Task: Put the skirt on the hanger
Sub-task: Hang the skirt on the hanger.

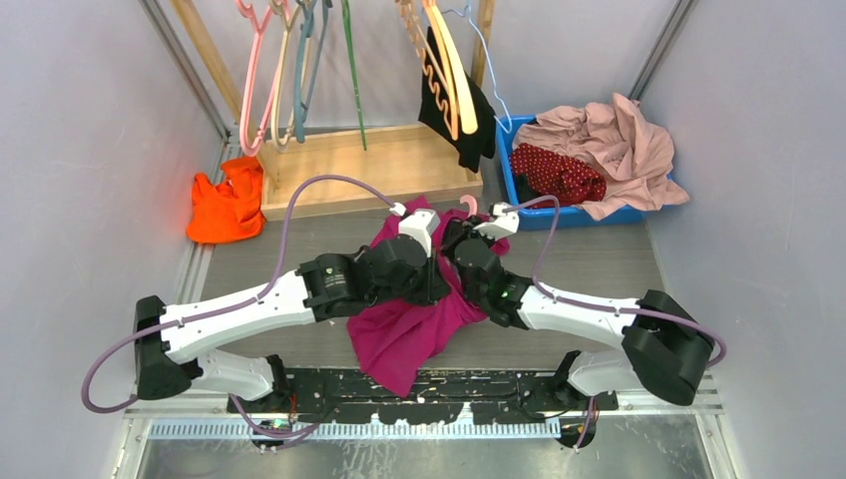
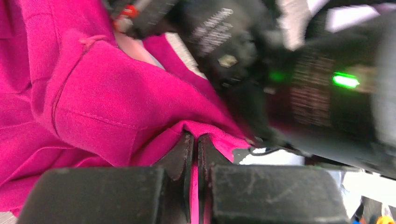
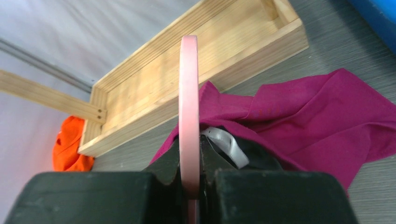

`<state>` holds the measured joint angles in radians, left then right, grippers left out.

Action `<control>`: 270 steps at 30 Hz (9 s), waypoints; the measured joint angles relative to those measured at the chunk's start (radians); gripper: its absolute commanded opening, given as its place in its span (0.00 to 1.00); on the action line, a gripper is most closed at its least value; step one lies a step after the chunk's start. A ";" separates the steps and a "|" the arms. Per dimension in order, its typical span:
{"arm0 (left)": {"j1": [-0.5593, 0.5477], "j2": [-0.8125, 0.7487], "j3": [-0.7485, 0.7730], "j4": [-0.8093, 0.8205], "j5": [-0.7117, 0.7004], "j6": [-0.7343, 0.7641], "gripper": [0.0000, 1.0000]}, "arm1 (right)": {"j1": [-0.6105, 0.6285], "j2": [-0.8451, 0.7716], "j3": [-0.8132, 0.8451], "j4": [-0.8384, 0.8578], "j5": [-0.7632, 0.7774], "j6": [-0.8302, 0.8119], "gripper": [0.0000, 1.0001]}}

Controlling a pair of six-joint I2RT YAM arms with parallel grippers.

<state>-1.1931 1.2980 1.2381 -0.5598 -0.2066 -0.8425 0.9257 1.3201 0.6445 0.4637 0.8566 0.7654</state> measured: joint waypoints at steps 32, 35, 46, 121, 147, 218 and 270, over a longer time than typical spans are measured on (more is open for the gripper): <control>0.083 -0.058 -0.106 0.095 0.077 0.027 0.06 | 0.171 -0.241 -0.155 0.097 -0.125 -0.161 0.01; 0.101 -0.053 -0.043 0.044 0.113 0.069 0.08 | 0.159 -0.283 -0.130 0.062 -0.159 -0.201 0.01; 0.307 -0.053 0.184 0.055 -0.062 0.195 0.10 | 0.058 -0.269 0.110 -0.132 -0.614 -0.295 0.01; 0.540 -0.473 -0.384 -0.017 0.257 0.168 0.92 | -0.210 -0.407 -0.209 0.067 -1.032 -0.103 0.01; 0.277 -0.159 -0.168 -0.099 -0.056 0.357 0.58 | -0.210 -0.388 -0.209 0.082 -1.034 -0.096 0.01; 0.346 -0.274 0.070 -0.381 -0.107 0.256 0.36 | -0.216 -0.263 -0.043 0.000 -1.037 -0.081 0.01; 0.021 -0.273 -0.119 0.088 -0.330 0.328 0.18 | -0.029 -0.075 0.285 -0.150 -0.869 -0.070 0.01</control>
<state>-1.1725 1.0252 1.1187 -0.4717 -0.5365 -0.5144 0.8963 1.2453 0.9298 0.3141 -0.0124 0.6952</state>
